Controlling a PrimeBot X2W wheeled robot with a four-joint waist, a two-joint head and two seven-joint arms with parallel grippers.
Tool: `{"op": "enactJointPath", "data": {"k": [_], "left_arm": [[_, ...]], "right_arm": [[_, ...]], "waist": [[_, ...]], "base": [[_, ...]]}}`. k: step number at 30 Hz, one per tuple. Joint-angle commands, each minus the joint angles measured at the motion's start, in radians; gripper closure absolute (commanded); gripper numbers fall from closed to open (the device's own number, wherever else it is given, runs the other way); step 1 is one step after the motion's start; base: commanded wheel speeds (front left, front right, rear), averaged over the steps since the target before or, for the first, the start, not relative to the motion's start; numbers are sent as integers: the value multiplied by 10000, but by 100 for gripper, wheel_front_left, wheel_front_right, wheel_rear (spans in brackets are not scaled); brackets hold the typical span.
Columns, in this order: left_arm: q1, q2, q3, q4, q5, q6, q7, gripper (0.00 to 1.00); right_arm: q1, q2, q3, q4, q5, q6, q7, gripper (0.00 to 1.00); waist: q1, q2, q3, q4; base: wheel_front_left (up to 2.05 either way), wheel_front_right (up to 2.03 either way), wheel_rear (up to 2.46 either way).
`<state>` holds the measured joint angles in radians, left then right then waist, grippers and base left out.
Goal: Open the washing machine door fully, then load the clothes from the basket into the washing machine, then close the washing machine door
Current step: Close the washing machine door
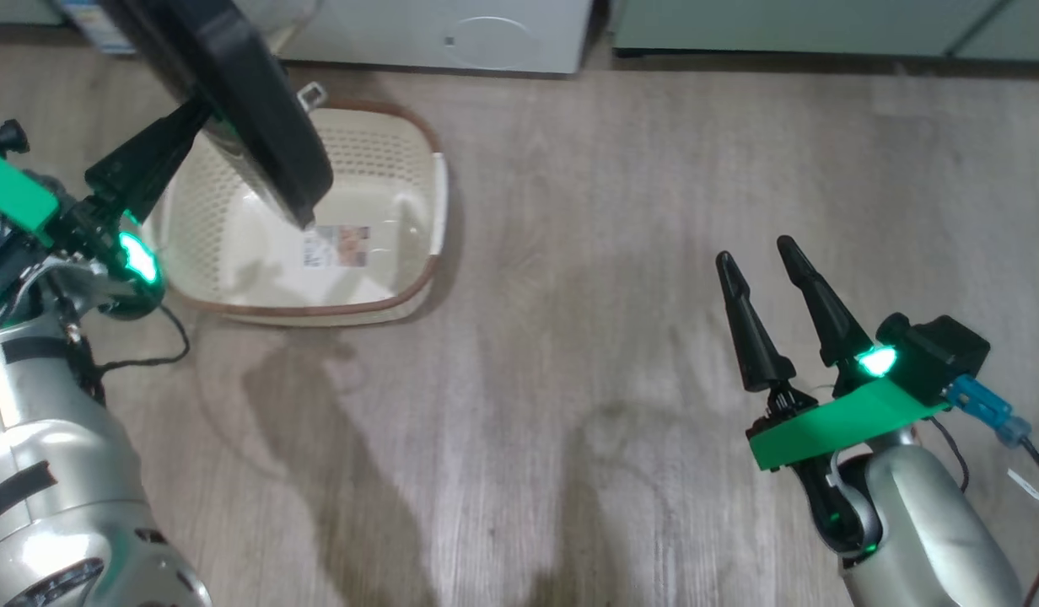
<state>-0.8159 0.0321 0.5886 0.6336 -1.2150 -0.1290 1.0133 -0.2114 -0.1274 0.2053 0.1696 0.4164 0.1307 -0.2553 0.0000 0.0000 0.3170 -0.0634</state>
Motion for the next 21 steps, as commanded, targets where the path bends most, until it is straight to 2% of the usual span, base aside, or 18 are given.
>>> {"op": "enactJointPath", "data": {"k": [1,6,15,18,21], "left_arm": [[-32,222,-14,-266,-125,-17,-112,100],[-311,189,-336,-94,-326,-17,-970,100],[-1217,183,-905,432,-447,-17,-3650,100],[-1567,190,-857,485,-399,-17,-4681,100],[-2058,193,-378,644,-884,-17,-5570,100]], "right_arm": [[-21,107,184,-350,30,0,-65,0],[-39,221,141,-351,45,0,-65,0],[-19,521,108,-380,138,0,-65,0],[27,604,94,-390,175,0,-65,0],[78,670,63,-390,226,0,-65,0]], "waist": [[0,0,93,-398],[0,0,234,-1147],[0,0,556,-2514],[0,0,655,-2953],[0,0,712,-3370]], "base": [[0,0,0],[0,0,0],[0,0,0],[0,0,0],[0,0,0]]}}
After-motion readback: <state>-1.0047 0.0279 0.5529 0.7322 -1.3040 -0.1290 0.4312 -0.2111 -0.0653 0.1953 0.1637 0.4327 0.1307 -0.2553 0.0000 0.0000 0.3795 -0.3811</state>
